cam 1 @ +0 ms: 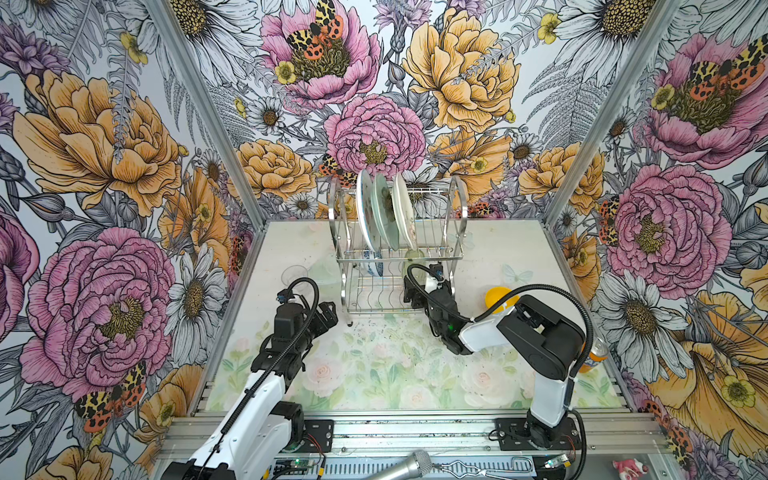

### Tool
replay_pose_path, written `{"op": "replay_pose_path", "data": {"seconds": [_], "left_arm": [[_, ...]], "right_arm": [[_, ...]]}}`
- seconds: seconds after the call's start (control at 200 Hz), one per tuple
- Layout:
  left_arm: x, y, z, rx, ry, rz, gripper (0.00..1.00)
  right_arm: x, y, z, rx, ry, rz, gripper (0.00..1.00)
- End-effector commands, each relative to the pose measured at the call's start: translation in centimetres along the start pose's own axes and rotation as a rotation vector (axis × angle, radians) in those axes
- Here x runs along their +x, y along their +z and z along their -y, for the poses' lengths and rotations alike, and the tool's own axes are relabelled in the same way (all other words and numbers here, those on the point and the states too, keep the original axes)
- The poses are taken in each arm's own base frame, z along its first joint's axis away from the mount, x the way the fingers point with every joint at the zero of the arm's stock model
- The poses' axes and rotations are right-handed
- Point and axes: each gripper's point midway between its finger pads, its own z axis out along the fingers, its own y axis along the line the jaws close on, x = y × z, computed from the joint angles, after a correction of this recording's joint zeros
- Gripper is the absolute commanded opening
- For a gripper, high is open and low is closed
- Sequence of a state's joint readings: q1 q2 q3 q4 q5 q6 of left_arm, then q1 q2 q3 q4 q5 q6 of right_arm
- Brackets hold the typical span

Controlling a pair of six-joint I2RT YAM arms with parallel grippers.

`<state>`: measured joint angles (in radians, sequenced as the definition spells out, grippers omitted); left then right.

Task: Unload the mixed dishes from the dish rack
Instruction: 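Lower the open right gripper over the pale green glass in the rack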

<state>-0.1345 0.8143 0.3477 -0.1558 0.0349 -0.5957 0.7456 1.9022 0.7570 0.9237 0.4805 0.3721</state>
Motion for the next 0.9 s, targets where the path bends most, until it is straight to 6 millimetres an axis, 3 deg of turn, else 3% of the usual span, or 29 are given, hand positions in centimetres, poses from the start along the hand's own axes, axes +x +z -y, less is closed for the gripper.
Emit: {"op": "replay_pose_path", "data": {"seconds": [0.0,0.43,0.896], "left_arm": [[0.3,0.0,0.0,0.013,0.021,-0.003,0.99],[0.6,0.5,0.1,0.023,0.015,-0.019,0.99],[0.3,0.1,0.1,0.026,0.009,0.0,0.99]], "right_arm": [[-0.9,0.9,0.2,0.029,-0.01,0.044,0.94],[-0.5,1.8,-0.6,0.018,-0.009,0.044,0.94],[-2.3,2.2,-1.5,0.008,-0.014,0.059,0.94]]}}
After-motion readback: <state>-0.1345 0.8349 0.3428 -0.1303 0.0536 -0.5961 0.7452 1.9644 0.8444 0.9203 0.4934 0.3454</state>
